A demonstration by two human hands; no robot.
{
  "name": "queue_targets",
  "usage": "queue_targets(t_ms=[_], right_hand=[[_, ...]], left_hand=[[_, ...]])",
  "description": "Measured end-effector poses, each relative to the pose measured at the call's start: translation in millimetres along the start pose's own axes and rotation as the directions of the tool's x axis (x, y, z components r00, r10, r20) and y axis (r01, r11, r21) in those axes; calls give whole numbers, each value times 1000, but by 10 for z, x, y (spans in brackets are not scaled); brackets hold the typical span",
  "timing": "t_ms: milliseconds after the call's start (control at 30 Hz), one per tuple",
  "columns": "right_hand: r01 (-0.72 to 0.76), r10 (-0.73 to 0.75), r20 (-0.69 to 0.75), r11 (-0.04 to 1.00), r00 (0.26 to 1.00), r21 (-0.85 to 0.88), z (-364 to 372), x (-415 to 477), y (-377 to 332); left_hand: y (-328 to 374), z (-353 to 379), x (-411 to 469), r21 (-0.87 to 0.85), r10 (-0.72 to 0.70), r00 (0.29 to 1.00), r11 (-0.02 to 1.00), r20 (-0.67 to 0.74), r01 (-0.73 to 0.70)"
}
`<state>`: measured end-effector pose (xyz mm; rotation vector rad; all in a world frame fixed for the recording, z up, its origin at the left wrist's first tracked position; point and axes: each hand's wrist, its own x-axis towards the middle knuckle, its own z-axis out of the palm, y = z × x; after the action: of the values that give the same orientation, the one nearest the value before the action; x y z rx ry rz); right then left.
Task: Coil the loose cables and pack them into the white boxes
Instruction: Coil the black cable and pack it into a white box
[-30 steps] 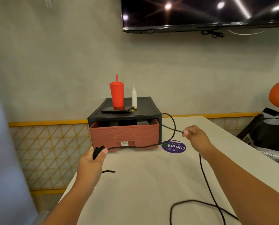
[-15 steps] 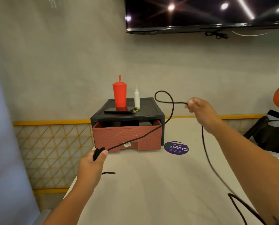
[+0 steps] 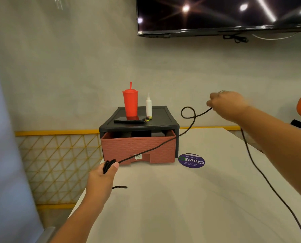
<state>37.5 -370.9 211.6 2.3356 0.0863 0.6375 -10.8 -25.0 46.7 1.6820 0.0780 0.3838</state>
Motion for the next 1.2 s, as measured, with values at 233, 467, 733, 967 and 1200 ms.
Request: queue_targets(t_ms=[233, 467, 733, 967, 1200], right_hand=[[-410, 526, -30, 697, 850, 588, -63, 143, 190], [-405, 703, -60, 475, 708, 781, -390, 204, 181], [-440, 227, 638, -557, 736, 705, -151, 77, -246], [-357, -141, 628, -904, 766, 233, -62, -226, -199], [-500, -252, 435, -520, 865, 693, -4, -556, 66]], left_hand=[[14, 92, -57, 38, 20, 998, 999, 54, -22], [-16, 134, -55, 72, 27, 996, 997, 87, -34], [2, 181, -96, 50, 31, 994, 998, 106, -36], [-13, 176, -51, 83, 50, 998, 995, 35, -52], [-45, 7, 60, 5, -25, 964, 1000, -263, 27]])
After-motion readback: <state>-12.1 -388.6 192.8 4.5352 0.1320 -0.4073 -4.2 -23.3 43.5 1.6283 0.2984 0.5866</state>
